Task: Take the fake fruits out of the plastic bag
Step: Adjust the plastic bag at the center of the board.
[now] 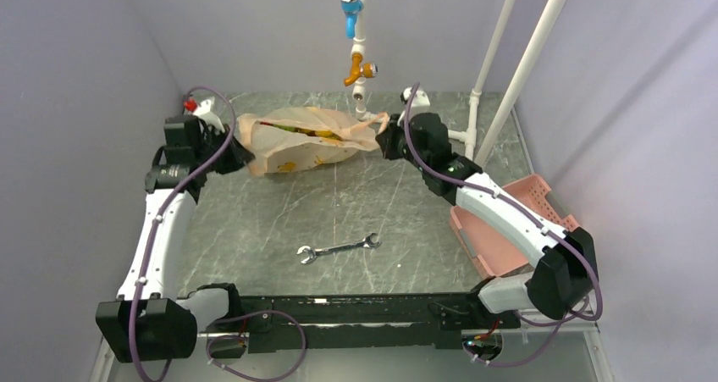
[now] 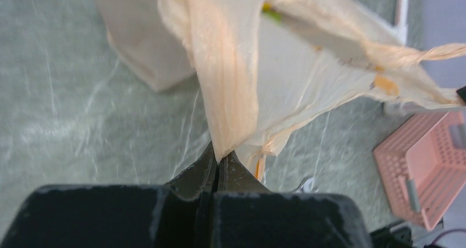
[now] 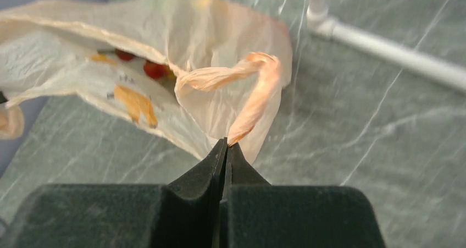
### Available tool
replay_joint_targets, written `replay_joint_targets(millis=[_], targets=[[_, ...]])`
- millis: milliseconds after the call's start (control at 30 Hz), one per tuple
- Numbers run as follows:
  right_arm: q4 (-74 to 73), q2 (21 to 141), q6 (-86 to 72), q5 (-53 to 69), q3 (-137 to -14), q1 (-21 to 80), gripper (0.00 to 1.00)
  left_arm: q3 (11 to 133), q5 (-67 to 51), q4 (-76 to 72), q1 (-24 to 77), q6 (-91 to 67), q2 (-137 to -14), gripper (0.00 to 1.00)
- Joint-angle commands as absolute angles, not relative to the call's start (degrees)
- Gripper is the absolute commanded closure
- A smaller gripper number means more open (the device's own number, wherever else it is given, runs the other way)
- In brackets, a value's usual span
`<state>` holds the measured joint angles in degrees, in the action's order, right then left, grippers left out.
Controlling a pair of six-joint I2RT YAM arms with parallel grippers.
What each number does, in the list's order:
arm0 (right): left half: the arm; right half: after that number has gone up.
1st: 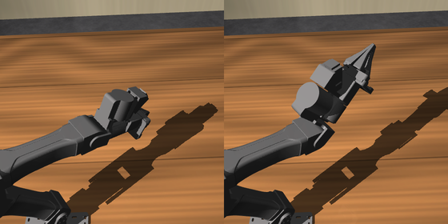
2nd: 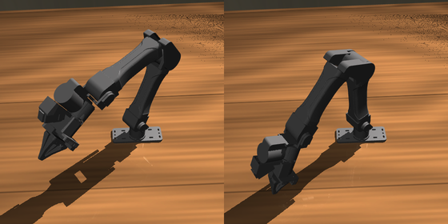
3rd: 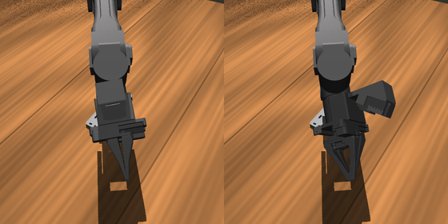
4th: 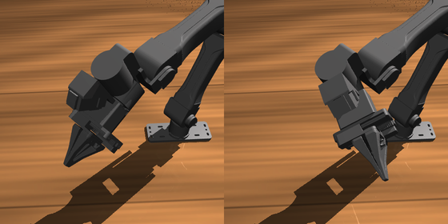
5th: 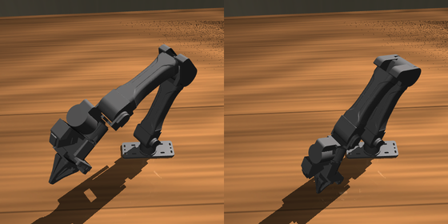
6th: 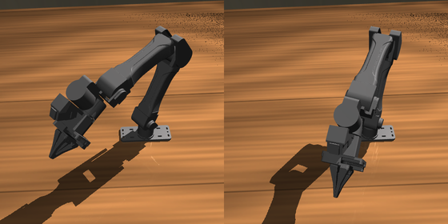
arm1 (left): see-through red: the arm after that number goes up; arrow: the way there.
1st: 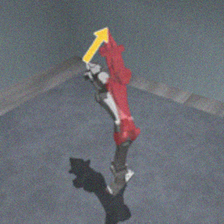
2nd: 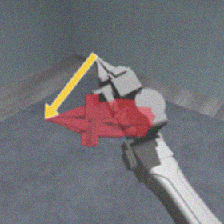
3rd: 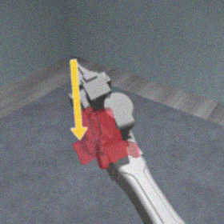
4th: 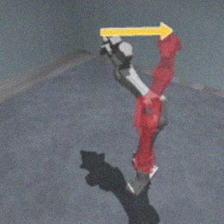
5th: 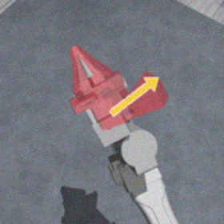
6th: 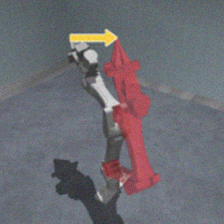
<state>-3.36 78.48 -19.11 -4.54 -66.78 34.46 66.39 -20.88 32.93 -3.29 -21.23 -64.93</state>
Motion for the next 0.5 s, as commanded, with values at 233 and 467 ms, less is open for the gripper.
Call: replay_joint_targets(millis=[233,467], targets=[[-6.44,68.41,-23.34,-5.98,-50.47,44.39,1.0,50.02,-26.31,29.47,-3.39,-8.62,-50.69,1.0],[-14.12,66.1,-22.01,-8.33,-51.7,44.5,0.8,43.59,-26.5,29.43,-3.42,-10.0,-45.58,1.0]])
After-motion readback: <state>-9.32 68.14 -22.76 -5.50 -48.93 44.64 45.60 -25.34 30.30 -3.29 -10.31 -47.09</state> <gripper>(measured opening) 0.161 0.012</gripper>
